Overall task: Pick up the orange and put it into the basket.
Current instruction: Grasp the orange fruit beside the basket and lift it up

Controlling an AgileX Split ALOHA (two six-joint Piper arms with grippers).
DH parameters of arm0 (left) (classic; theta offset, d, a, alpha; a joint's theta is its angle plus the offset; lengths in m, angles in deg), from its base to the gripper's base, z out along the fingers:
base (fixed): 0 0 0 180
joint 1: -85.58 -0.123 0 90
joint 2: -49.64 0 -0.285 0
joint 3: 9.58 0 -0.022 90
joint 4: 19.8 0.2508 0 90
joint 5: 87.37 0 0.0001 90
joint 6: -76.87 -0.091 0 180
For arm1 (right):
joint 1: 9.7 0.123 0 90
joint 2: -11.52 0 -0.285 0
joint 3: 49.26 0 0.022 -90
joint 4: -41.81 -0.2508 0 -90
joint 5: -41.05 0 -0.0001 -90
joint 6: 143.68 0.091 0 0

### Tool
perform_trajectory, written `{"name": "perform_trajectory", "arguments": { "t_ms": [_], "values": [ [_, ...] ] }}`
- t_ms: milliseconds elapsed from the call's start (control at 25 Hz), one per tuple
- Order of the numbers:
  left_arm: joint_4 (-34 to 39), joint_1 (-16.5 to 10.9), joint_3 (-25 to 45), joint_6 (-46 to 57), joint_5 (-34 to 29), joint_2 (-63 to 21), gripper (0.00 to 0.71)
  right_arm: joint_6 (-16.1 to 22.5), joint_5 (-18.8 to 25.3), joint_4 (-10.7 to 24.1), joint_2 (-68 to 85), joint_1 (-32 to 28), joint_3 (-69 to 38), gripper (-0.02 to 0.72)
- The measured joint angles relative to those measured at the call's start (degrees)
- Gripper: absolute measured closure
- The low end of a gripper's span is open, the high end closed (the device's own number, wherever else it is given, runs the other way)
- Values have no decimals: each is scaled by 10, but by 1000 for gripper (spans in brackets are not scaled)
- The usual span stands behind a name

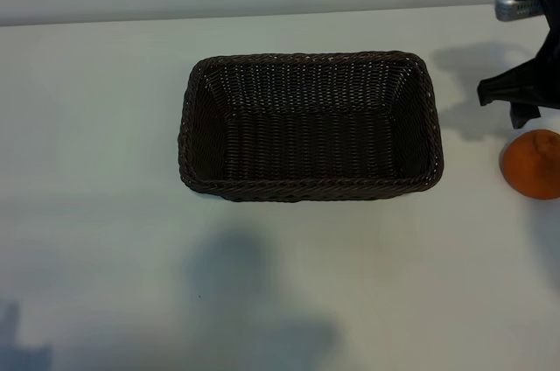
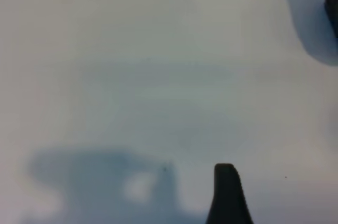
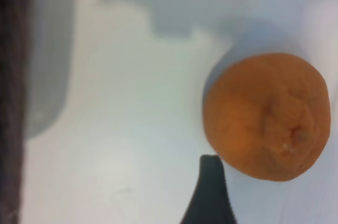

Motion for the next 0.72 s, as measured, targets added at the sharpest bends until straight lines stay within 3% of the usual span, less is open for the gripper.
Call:
{"name": "perform_trajectory", "arguments": {
  "t_ms": [160, 720],
  "values": [
    [0, 18, 0, -3, 0, 0, 212, 0, -15, -1, -23, -5, 0, 154],
    [0, 19, 0, -3, 0, 0, 212, 11, -36, -13, -85, -69, 0, 154]
  ]
}}
